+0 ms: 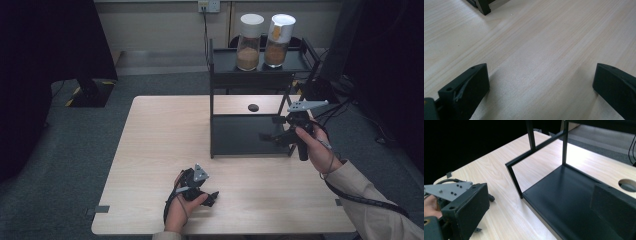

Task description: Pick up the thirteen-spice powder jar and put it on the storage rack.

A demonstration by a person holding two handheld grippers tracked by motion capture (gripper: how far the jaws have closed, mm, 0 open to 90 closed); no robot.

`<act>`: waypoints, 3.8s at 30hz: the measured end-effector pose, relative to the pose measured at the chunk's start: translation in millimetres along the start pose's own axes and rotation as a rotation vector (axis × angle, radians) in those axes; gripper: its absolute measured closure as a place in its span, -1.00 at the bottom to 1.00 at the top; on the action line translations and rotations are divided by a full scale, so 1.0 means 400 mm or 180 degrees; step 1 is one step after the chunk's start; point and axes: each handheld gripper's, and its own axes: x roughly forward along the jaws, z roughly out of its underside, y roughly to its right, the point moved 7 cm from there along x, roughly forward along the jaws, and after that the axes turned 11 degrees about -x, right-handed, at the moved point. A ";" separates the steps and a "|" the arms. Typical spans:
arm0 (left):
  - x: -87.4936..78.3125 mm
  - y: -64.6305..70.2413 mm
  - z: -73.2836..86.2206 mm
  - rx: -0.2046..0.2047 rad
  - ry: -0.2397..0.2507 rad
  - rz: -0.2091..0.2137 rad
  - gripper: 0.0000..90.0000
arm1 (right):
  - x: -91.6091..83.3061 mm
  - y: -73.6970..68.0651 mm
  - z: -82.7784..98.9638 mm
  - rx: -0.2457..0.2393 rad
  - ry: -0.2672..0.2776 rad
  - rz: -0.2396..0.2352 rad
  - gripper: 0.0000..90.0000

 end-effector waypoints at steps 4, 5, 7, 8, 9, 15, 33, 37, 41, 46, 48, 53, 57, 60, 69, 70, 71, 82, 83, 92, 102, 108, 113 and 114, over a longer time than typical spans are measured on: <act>0.000 0.000 0.000 0.0000 -0.0001 0.0000 -1.00 | 0.008 0.003 0.031 0.0060 -0.0029 -0.0013 -0.97; 0.000 0.000 0.000 0.0000 0.0000 0.0000 -1.00 | 0.008 0.003 0.031 0.0060 -0.0029 -0.0013 -0.97; 0.000 0.000 0.000 0.0001 -0.0001 0.0000 -1.00 | 0.012 0.004 0.042 0.0078 -0.0043 -0.0021 -0.97; 0.000 0.000 0.000 0.0001 -0.0001 0.0000 -1.00 | 0.014 0.004 0.052 0.0097 -0.0045 -0.0026 -0.97; 0.000 0.000 0.000 0.0001 -0.0001 0.0000 -1.00 | 0.015 0.004 0.056 0.0109 -0.0047 -0.0031 -0.97; 0.000 0.000 0.000 0.0000 0.0000 0.0000 -1.00 | 0.026 0.003 0.094 0.0190 -0.0055 -0.0069 -0.97; 0.000 0.000 0.000 0.0001 0.0000 0.0000 -1.00 | 0.052 -0.002 0.188 0.0301 -0.0189 -0.0124 -0.96; 0.000 0.000 0.000 0.0001 0.0000 0.0000 -1.00 | 0.053 -0.002 0.204 0.0305 -0.0219 -0.0121 -0.96; 0.000 0.000 0.000 0.0001 0.0001 0.0000 -1.00 | 0.054 -0.002 0.218 0.0315 -0.0243 -0.0119 -0.96; 0.000 0.000 0.000 0.0000 0.0001 0.0000 -1.00 | 0.058 -0.004 0.242 0.0328 -0.0281 -0.0122 -0.96; 0.000 0.000 0.000 0.0000 0.0001 0.0000 -1.00 | 0.059 -0.005 0.251 0.0339 -0.0296 -0.0124 -0.96; 0.000 0.000 0.000 0.0001 0.0001 0.0000 -1.00 | 0.062 -0.006 0.270 0.0328 -0.0347 -0.0122 -0.96; 0.000 0.000 0.000 0.0000 0.0001 0.0000 -1.00 | 0.065 -0.007 0.283 0.0327 -0.0383 -0.0118 -0.96; 0.000 0.000 0.000 0.0000 0.0001 0.0000 -1.00 | 0.066 -0.008 0.291 0.0308 -0.0407 -0.0105 -0.96; 0.000 0.000 0.000 0.0001 0.0001 0.0000 -1.00 | 0.061 -0.009 0.315 0.0273 -0.0472 -0.0074 -0.96; 0.000 0.000 0.000 0.0001 0.0001 0.0000 -1.00 | 0.060 -0.008 0.318 0.0276 -0.0477 -0.0076 -0.96; 0.000 0.000 0.000 0.0000 0.0002 0.0000 -1.00 | 0.059 -0.008 0.322 0.0282 -0.0486 -0.0077 -0.96; 0.000 0.000 0.000 0.0000 0.0001 0.0000 -1.00 | 0.043 -0.009 0.363 0.0265 -0.0558 -0.0041 -0.96; 0.000 0.000 0.000 0.0001 0.0001 -0.0001 -1.00 | 0.041 -0.009 0.366 0.0265 -0.0561 -0.0038 -0.96; 0.000 0.000 0.000 0.0000 0.0002 0.0000 -1.00 | 0.017 -0.007 0.394 0.0279 -0.0599 -0.0008 -0.96; 0.000 0.000 0.000 0.0000 0.0001 0.0000 -1.00 | -0.018 -0.003 0.414 0.0191 -0.0675 0.0075 -0.96; 0.000 0.000 0.000 0.0000 0.0001 0.0000 -1.00 | -0.039 -0.009 0.424 0.0011 -0.0779 0.0134 -0.96; 0.000 0.000 0.000 0.0000 0.0001 0.0000 -1.00 | -0.056 -0.018 0.431 -0.0129 -0.0863 0.0156 -0.96; 0.000 0.000 0.000 0.0001 0.0000 0.0000 -1.00 | -0.058 -0.021 0.431 -0.0165 -0.0892 0.0173 -0.96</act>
